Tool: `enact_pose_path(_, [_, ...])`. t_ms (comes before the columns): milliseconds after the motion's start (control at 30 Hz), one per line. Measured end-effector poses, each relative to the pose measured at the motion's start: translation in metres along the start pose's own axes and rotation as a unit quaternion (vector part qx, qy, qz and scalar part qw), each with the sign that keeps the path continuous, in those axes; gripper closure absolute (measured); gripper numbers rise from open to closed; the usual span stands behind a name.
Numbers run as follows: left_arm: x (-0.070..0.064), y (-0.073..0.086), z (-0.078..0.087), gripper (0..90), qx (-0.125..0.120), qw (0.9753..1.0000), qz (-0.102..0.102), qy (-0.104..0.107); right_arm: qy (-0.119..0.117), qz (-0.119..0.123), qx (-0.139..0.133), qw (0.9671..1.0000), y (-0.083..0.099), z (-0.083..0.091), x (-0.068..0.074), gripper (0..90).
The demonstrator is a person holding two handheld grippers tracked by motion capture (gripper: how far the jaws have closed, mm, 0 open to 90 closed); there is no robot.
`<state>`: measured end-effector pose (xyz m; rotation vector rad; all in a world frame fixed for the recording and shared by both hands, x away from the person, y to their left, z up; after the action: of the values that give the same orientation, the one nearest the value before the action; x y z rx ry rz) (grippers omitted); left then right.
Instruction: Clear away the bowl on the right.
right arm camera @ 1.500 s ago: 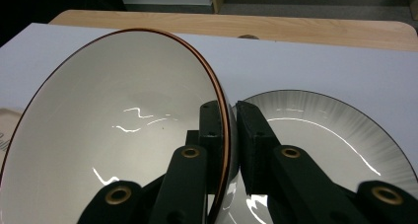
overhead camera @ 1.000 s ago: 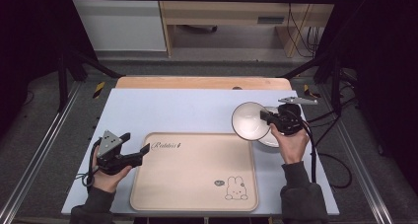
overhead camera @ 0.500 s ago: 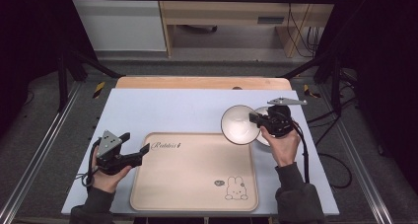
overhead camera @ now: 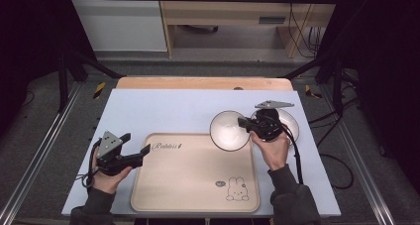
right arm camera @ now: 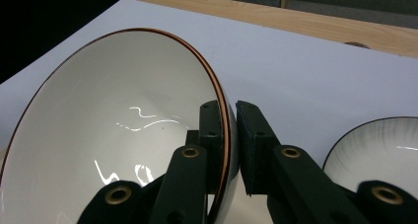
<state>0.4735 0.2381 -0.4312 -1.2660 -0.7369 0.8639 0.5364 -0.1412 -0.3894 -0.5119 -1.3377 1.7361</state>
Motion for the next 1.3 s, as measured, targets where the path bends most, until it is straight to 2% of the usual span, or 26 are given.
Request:
enact_pose_path(833, [0.001, 0.0, 0.0, 18.4, 0.0, 1.0, 0.0, -0.001, -0.033, 0.003, 0.036, 0.9988, 0.02, -0.027, 0.025, 81.5])
enact_pose_path(1300, [-0.001, 0.001, 0.0, 18.4, 0.002, 1.0, -0.003, 0.001, -0.048, 0.008, 0.067, 0.9966, 0.039, -0.047, 0.041, 81.5])
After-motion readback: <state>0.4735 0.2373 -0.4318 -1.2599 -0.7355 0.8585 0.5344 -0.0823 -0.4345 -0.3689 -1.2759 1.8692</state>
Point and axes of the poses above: each handheld gripper's, and its own axes: z roughly backward along the jaws, y roughly out of its underside, x roughly to its left, the point moved 5 cm from there along -z, roughly forward along the jaws, and after that the axes turned 14 degrees about -x, right-handed, at the moved point
